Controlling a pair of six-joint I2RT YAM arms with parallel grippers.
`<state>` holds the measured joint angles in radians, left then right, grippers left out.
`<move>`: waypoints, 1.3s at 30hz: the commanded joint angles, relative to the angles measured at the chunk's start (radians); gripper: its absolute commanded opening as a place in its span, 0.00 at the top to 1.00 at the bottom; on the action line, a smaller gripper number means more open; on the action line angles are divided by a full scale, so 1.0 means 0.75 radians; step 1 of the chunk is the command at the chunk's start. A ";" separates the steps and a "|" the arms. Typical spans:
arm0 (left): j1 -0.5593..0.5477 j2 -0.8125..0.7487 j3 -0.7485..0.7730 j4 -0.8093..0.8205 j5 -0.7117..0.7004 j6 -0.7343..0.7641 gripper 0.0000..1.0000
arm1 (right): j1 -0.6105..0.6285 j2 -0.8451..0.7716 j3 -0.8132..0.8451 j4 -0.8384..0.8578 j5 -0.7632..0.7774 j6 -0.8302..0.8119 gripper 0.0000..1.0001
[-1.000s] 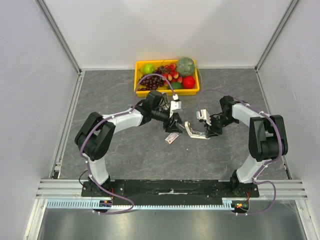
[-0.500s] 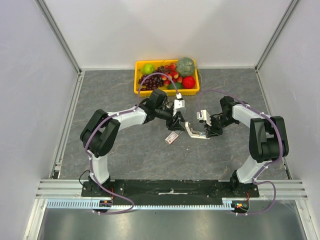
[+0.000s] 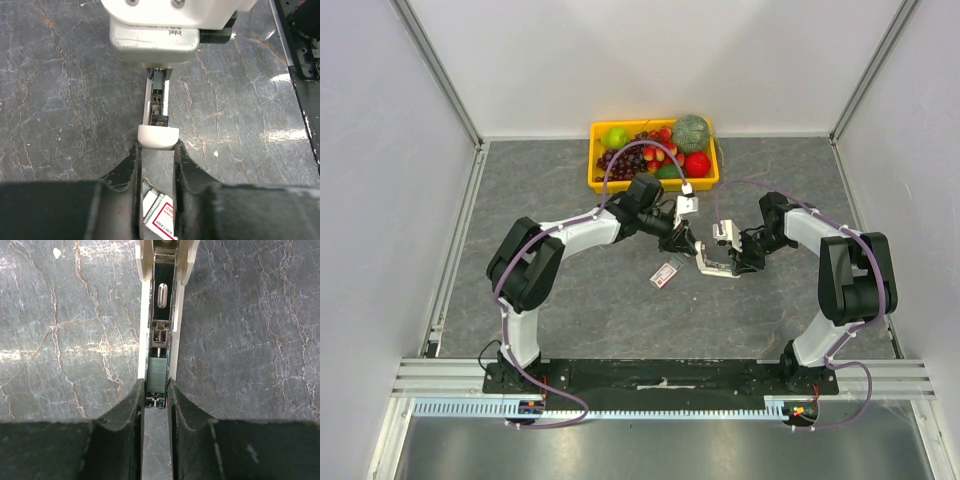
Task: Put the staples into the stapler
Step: Close the stapler at the center of the board.
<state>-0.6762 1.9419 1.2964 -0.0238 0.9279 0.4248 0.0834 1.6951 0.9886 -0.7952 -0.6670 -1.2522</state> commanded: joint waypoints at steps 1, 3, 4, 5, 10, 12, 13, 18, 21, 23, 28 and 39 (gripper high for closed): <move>-0.035 0.043 0.079 -0.083 0.049 0.066 0.98 | 0.012 -0.039 -0.009 0.060 0.014 -0.012 1.00; -0.047 0.049 0.094 -0.101 0.053 0.078 0.98 | 0.012 -0.043 -0.011 0.072 0.024 -0.006 1.00; -0.054 0.053 0.096 -0.121 0.051 0.088 0.98 | 0.012 -0.045 -0.015 0.078 0.024 -0.001 1.00; -0.068 0.055 0.102 -0.134 0.049 0.096 0.98 | 0.014 -0.047 -0.015 0.078 0.026 0.003 1.00; -0.115 0.070 0.110 -0.156 0.033 0.109 0.98 | 0.018 -0.043 -0.015 0.093 0.024 0.013 1.00; -0.139 0.080 0.120 -0.162 0.025 0.096 0.98 | 0.018 -0.043 -0.013 0.097 0.022 0.019 1.00; -0.150 0.088 0.126 -0.163 0.023 0.090 0.98 | 0.020 -0.045 -0.013 0.097 0.018 0.021 1.00; -0.184 0.135 0.159 -0.165 0.000 0.047 0.94 | 0.018 -0.055 -0.007 0.095 0.014 0.033 1.00; -0.191 0.147 0.155 -0.167 0.008 0.045 0.85 | 0.018 -0.068 -0.009 0.093 0.014 0.037 1.00; -0.201 0.151 0.153 -0.165 -0.002 0.031 0.78 | 0.018 -0.078 -0.001 0.093 0.010 0.050 0.98; -0.209 0.156 0.145 -0.144 -0.041 0.012 0.55 | 0.005 -0.098 0.009 0.091 0.002 0.066 0.91; -0.205 0.154 0.082 -0.081 -0.135 0.006 0.45 | -0.044 -0.174 0.062 -0.005 0.010 0.025 0.66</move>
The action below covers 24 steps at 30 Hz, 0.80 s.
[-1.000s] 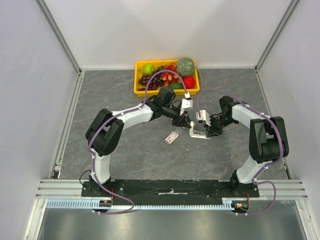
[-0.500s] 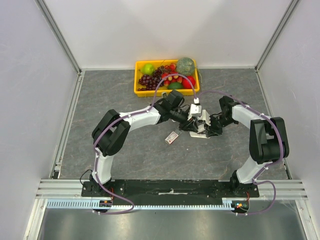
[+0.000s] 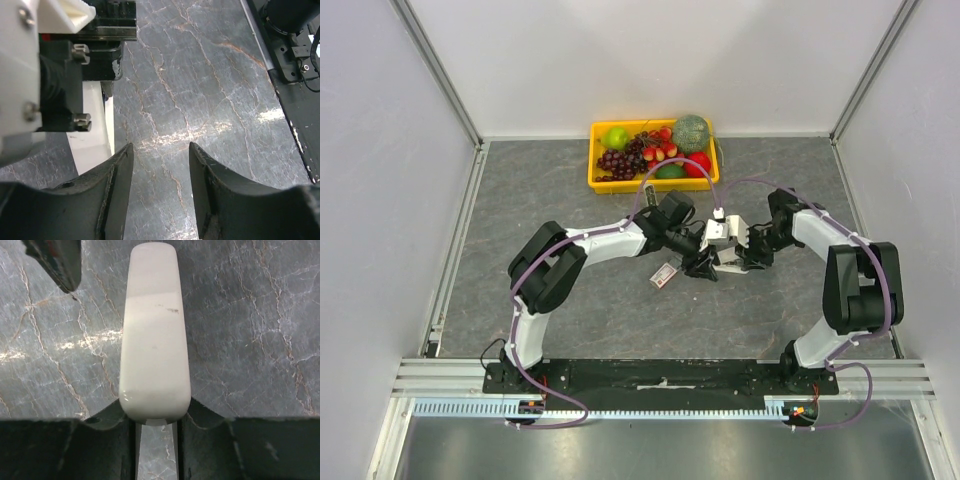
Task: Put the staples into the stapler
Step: Close the stapler at the center of the board.
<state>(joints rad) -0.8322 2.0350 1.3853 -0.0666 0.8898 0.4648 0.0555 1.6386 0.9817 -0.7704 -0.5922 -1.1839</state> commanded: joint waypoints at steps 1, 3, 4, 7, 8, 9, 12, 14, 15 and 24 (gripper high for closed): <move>0.001 0.031 -0.037 -0.026 -0.092 -0.049 0.45 | -0.009 -0.109 0.074 -0.044 -0.090 -0.070 0.65; 0.003 0.029 -0.037 -0.016 -0.104 -0.053 0.45 | -0.013 -0.109 0.072 -0.045 -0.086 -0.070 0.61; 0.003 0.029 -0.039 -0.009 -0.113 -0.053 0.45 | -0.013 -0.099 0.074 -0.047 -0.088 -0.074 0.60; 0.013 0.027 -0.037 -0.005 -0.117 -0.061 0.45 | -0.021 -0.086 0.092 -0.077 -0.116 -0.072 0.57; 0.017 0.023 -0.039 -0.007 -0.117 -0.065 0.45 | -0.033 -0.092 0.094 -0.093 -0.131 -0.076 0.55; 0.019 0.013 -0.041 -0.009 -0.119 -0.065 0.44 | -0.037 -0.099 0.096 -0.106 -0.135 -0.080 0.54; 0.040 -0.009 -0.049 -0.020 -0.123 -0.068 0.44 | -0.056 -0.129 0.133 -0.189 -0.123 -0.097 0.52; 0.048 -0.034 -0.051 -0.030 -0.139 -0.047 0.44 | -0.070 -0.150 0.188 -0.306 -0.131 -0.135 0.52; 0.048 -0.036 -0.049 -0.034 -0.153 -0.043 0.42 | -0.106 -0.172 0.202 -0.331 -0.145 -0.137 0.52; 0.044 0.140 0.191 -0.173 -0.366 0.047 0.34 | -0.156 -0.205 0.198 -0.143 -0.245 0.163 0.59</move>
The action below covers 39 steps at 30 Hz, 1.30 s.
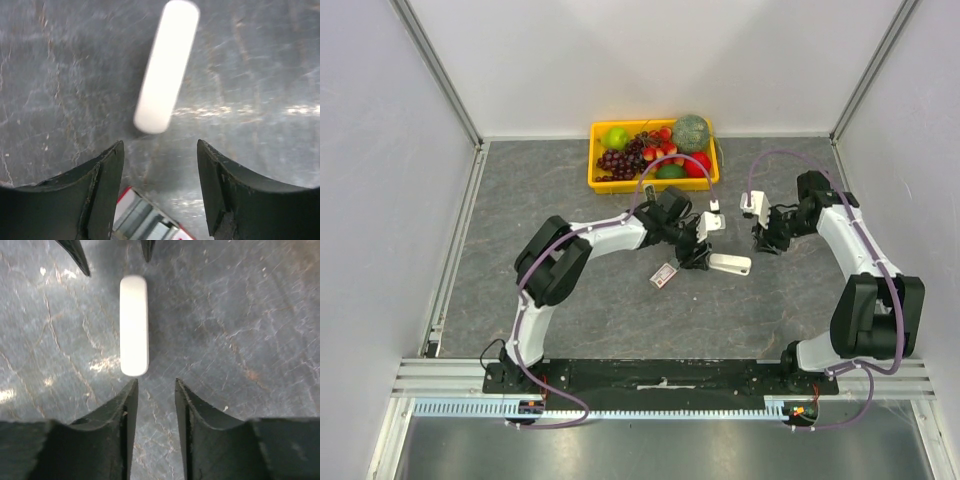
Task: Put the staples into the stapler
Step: Close the stapler at the center of the board.
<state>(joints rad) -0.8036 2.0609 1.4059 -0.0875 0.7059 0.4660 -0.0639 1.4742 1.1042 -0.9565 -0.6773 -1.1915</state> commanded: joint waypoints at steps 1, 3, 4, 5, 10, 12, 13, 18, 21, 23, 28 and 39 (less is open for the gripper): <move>0.006 0.117 0.179 -0.153 -0.133 0.047 0.33 | 0.005 0.024 0.037 0.108 -0.146 0.183 0.63; 0.004 0.140 0.201 -0.157 -0.164 0.045 0.32 | 0.005 0.049 0.035 0.103 -0.144 0.202 0.65; 0.000 0.144 0.224 -0.165 -0.168 0.043 0.30 | 0.005 0.051 0.023 0.099 -0.142 0.204 0.64; 0.000 0.146 0.230 -0.168 -0.172 0.043 0.29 | 0.005 0.055 0.015 0.089 -0.138 0.194 0.64; -0.006 0.142 0.232 -0.163 -0.115 0.058 0.28 | 0.005 0.096 -0.006 0.089 -0.116 0.279 0.61; -0.006 0.140 0.230 -0.168 -0.078 0.060 0.27 | 0.003 0.139 0.011 0.075 -0.136 0.310 0.61; -0.008 0.136 0.232 -0.168 -0.066 0.068 0.27 | 0.001 0.157 0.041 0.028 -0.154 0.316 0.61; -0.017 0.152 0.267 -0.184 -0.023 0.082 0.27 | -0.033 0.394 0.221 -0.297 -0.320 0.194 0.64; -0.041 0.171 0.299 -0.214 -0.037 0.115 0.27 | -0.064 0.572 0.386 -0.595 -0.424 0.018 0.70; -0.049 0.187 0.312 -0.231 -0.043 0.152 0.27 | -0.076 0.660 0.407 -0.670 -0.455 0.103 0.70; -0.062 0.232 0.375 -0.290 -0.043 0.166 0.28 | -0.076 0.714 0.381 -0.670 -0.445 0.122 0.71; -0.096 0.296 0.459 -0.333 -0.207 0.191 0.30 | -0.083 0.687 0.370 -0.670 -0.431 0.153 0.74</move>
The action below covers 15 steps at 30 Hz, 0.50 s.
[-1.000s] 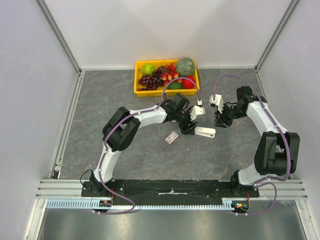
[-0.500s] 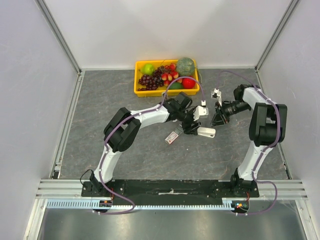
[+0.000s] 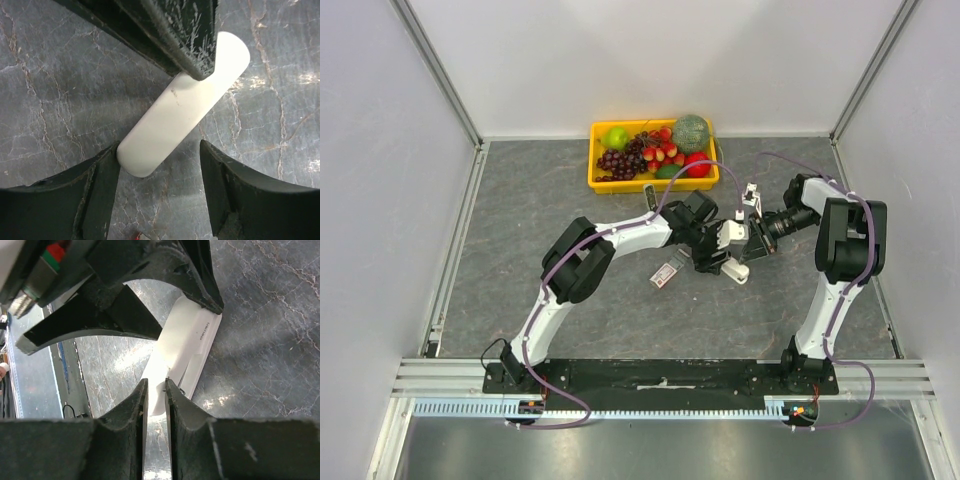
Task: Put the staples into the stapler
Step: Close the stapler at the center of the board, then move the stapler to the center of the board.
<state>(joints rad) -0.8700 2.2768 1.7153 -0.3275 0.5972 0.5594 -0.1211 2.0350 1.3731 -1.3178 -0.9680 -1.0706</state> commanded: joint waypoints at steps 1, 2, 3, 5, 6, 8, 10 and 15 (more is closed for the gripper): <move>-0.008 0.012 0.051 -0.015 -0.066 0.072 0.32 | -0.006 -0.075 0.018 -0.188 -0.035 -0.002 0.74; -0.008 0.014 0.059 -0.023 -0.068 0.072 0.32 | -0.006 -0.095 0.024 -0.188 -0.025 0.000 0.74; -0.008 0.018 0.067 -0.032 -0.064 0.076 0.32 | -0.006 -0.105 0.030 -0.188 0.000 -0.004 0.73; -0.008 0.024 0.079 -0.046 -0.050 0.076 0.36 | -0.006 -0.132 0.026 -0.188 0.027 -0.019 0.73; -0.008 0.022 0.077 -0.050 -0.046 0.078 0.37 | -0.006 -0.142 0.022 -0.186 0.047 -0.025 0.73; -0.008 0.006 0.067 -0.050 -0.042 0.089 0.37 | -0.006 -0.173 0.008 -0.188 0.057 -0.033 0.73; -0.006 -0.009 0.057 -0.058 -0.029 0.103 0.38 | -0.006 -0.199 -0.002 -0.188 0.076 -0.031 0.73; -0.008 0.001 0.073 -0.128 0.075 0.113 0.46 | -0.008 -0.265 -0.033 -0.186 0.149 -0.043 0.73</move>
<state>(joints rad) -0.8719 2.2814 1.7340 -0.3779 0.5762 0.5987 -0.1219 1.9034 1.3693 -1.3254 -0.9035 -1.0763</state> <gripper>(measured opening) 0.575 0.270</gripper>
